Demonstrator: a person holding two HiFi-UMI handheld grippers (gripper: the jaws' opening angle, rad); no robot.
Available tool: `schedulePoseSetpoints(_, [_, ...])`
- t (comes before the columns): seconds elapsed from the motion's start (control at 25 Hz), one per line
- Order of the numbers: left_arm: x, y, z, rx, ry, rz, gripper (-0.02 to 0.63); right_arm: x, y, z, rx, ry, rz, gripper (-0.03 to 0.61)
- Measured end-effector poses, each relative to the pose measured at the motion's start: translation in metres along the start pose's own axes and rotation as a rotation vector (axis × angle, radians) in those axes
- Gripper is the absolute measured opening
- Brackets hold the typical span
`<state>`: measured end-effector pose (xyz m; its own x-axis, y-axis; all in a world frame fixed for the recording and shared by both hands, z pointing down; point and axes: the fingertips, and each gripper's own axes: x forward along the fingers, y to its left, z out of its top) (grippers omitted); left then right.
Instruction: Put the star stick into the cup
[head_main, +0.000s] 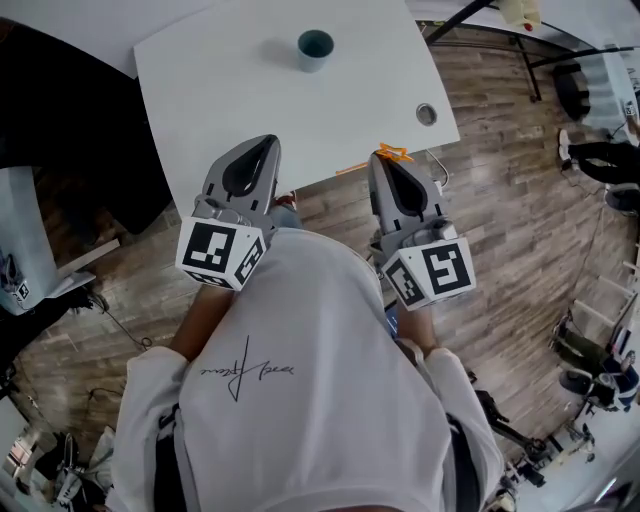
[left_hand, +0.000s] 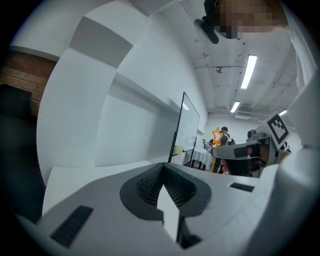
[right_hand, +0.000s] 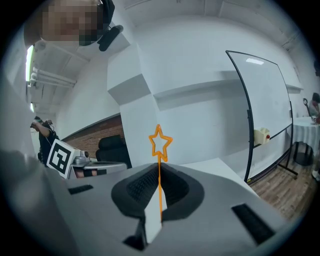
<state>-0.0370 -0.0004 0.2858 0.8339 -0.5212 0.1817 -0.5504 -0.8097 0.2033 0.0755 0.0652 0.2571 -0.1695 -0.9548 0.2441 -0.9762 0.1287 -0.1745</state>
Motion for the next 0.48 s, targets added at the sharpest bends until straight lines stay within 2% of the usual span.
schedulePoseSetpoints(0.16, [0.004,0.009,0.004,-0.014,-0.014,-0.002,0.008,0.016,-0.002,0.01,-0.02,-0.012,0.005,0.015])
schedulePoseSetpoints(0.28, [0.008,0.015,0.008,-0.067,-0.036,-0.023,0.008,0.028,-0.004,0.017,-0.036,-0.025,0.009,0.015])
schedulePoseSetpoints(0.48, [0.011,0.024,0.01,-0.055,-0.033,-0.024,0.008,0.04,-0.003,0.027,-0.057,-0.043,0.007,0.015])
